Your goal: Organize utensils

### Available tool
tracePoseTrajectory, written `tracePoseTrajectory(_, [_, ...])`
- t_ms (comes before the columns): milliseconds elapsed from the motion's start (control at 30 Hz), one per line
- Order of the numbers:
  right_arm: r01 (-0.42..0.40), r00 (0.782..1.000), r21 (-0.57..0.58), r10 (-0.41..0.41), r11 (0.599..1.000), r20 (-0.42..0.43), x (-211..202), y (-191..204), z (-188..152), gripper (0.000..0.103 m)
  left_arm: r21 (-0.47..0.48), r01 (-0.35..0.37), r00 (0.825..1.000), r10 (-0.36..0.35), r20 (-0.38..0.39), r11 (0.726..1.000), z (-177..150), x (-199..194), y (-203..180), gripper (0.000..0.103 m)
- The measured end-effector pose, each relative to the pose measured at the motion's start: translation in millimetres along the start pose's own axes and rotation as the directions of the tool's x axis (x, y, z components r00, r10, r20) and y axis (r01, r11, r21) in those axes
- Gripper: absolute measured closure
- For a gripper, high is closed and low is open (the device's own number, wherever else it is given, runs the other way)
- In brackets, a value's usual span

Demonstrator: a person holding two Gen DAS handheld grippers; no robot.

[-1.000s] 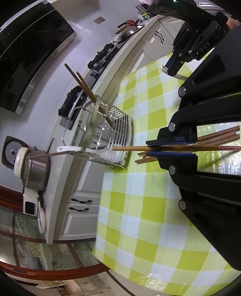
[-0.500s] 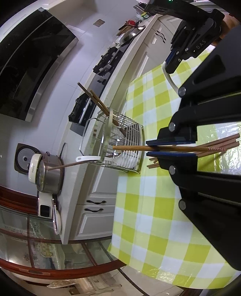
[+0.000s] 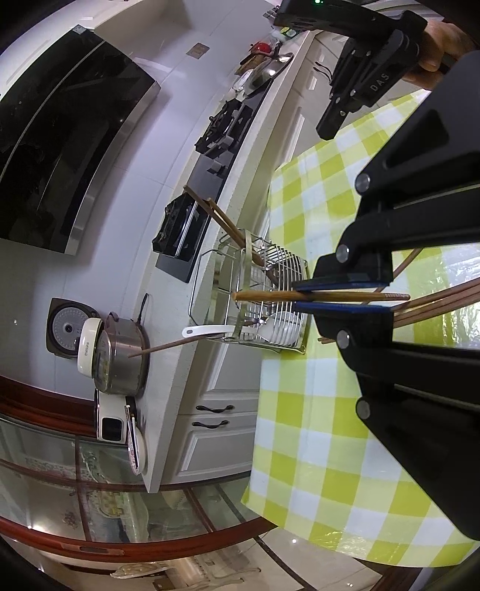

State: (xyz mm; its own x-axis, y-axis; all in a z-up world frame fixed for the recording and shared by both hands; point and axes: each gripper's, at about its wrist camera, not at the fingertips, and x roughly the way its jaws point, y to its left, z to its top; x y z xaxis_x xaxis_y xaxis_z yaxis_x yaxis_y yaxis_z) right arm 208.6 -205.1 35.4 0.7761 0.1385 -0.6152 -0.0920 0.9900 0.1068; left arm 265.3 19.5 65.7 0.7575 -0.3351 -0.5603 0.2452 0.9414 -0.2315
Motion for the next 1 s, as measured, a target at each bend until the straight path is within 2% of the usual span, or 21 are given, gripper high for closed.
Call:
tracePoseTrajectory(133, [0.001, 1.0, -0.004, -0.001, 1.0, -0.03, 8.3, -2.5, -2.0, 0.097, -0.001, 0.001, 1.0, -0.001, -0.009, 1.0, -0.7, 3.8, -0.1, 0.097])
tracePoseTrajectory(200, [0.006, 0.997, -0.007, -0.007, 1.0, -0.08, 21.8, -2.2, -7.4, 0.094, -0.001, 0.002, 1.0, -0.002, -0.017, 1.0, -2.0, 6.4, 0.2, 0.097])
tracePoseTrajectory(267, [0.003, 0.993, 0.005, -0.003, 1.0, -0.12, 36.3, -3.8, -12.6, 0.076, 0.001, 0.005, 1.0, -0.005, -0.021, 1.0, -3.6, 7.6, -0.6, 0.097])
tracePoseTrajectory(300, [0.004, 0.991, 0.017, -0.002, 1.0, -0.137, 45.5, -5.0, -14.5, 0.048, 0.002, 0.005, 1.0, -0.005, -0.022, 1.0, -3.7, 7.4, -0.8, 0.097])
tracePoseTrajectory(333, [0.008, 0.989, 0.021, -0.005, 1.0, -0.146, 52.1, -5.3, -15.5, 0.029, 0.003, 0.005, 1.0, -0.005, -0.022, 1.0, -3.8, 6.9, -0.8, 0.097])
tracePoseTrajectory(433, [0.011, 0.985, -0.009, -0.012, 1.0, -0.171, 80.7, 1.3, -16.9, 0.03, 0.006, 0.002, 1.0, -0.002, -0.022, 1.0, -3.2, 6.2, 0.8, 0.097])
tracePoseTrajectory(600, [0.034, 0.962, -0.026, -0.039, 0.999, -0.27, 142.9, 12.5, -10.0, 0.036, -0.005, -0.009, 1.0, 0.009, -0.021, 1.0, -2.3, 6.4, 10.2, 0.097])
tracePoseTrajectory(767, [0.057, 0.945, -0.09, -0.083, 0.994, -0.317, 187.4, 29.3, -5.6, 0.038, -0.024, -0.025, 1.0, 0.025, -0.009, 0.999, 4.9, 2.0, 25.4, 0.097])
tracePoseTrajectory(900, [0.074, 0.934, -0.116, -0.11, 0.99, -0.341, 211.0, 35.1, -4.2, 0.047, -0.02, -0.041, 0.999, 0.041, 0.006, 0.999, 13.0, -3.4, 31.5, 0.097])
tracePoseTrajectory(967, [0.08, 0.931, -0.119, -0.117, 0.99, -0.347, 216.8, 36.1, -4.3, 0.056, -0.016, -0.043, 0.999, 0.043, 0.009, 0.999, 15.4, -3.1, 31.9, 0.097])
tracePoseTrajectory(1000, [0.077, 0.929, -0.117, -0.114, 0.99, -0.352, 219.6, 36.2, -4.6, 0.066, -0.013, -0.044, 0.999, 0.044, 0.009, 0.999, 16.2, -2.4, 31.9, 0.097])
